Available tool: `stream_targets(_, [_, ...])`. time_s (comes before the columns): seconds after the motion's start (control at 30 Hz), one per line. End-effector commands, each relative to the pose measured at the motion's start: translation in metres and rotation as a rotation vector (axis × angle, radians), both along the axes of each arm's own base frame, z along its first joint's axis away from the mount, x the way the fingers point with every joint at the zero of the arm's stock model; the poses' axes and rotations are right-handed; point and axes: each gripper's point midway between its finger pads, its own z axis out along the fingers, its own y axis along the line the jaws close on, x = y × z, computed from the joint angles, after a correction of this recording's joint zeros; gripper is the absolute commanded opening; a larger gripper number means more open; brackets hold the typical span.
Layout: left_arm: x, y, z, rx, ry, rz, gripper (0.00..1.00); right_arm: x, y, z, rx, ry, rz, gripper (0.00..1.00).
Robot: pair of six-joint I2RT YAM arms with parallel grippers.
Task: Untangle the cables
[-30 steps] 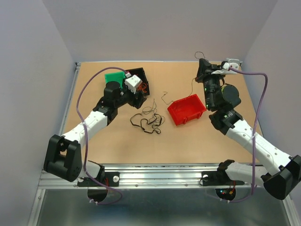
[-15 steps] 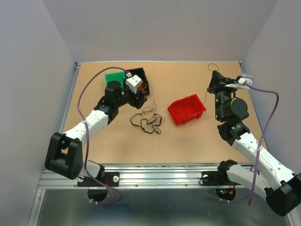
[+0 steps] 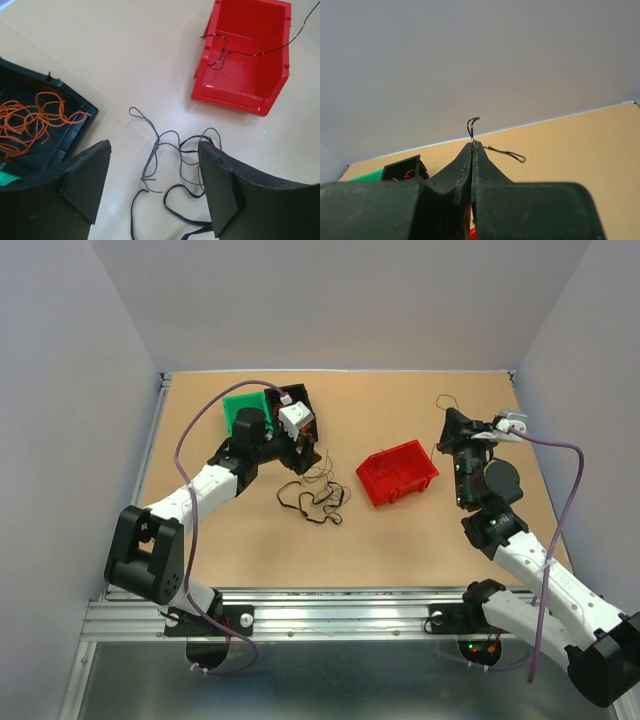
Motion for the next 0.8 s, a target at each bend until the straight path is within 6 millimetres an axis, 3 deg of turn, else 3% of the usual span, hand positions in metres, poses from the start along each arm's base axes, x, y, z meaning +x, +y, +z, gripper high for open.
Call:
stream_targets(0.0, [-0.008, -0.029, 0.014, -0.016, -0.038, -0.134, 0.81, -0.001, 0.003, 0.004, -0.001, -0.001, 0.026, 0.0])
stream_targets(0.13, [-0.006, -0.047, -0.004, -0.003, 0.01, -0.178, 0.79, 0.012, 0.02, -0.018, -0.042, 0.073, 0.081, 0.01])
stream_targets(0.27, [-0.009, -0.071, -0.009, 0.013, 0.01, -0.218, 0.76, 0.022, 0.029, -0.038, -0.061, 0.124, 0.096, 0.01])
stream_targets(0.47, [-0.028, -0.111, -0.025, 0.073, 0.003, -0.275, 0.74, 0.036, 0.04, -0.071, -0.099, 0.209, 0.12, 0.01])
stream_targets(0.63, [-0.029, -0.116, -0.039, 0.097, 0.041, -0.281, 0.71, 0.039, 0.052, -0.103, -0.131, 0.326, 0.171, 0.01])
stream_targets(0.67, [-0.028, -0.115, -0.04, 0.103, 0.037, -0.276, 0.71, 0.037, 0.057, -0.119, -0.145, 0.388, 0.199, 0.0])
stream_targets(0.77, [-0.03, -0.114, -0.04, 0.102, 0.038, -0.282, 0.71, 0.033, 0.061, -0.141, -0.154, 0.478, 0.225, 0.01])
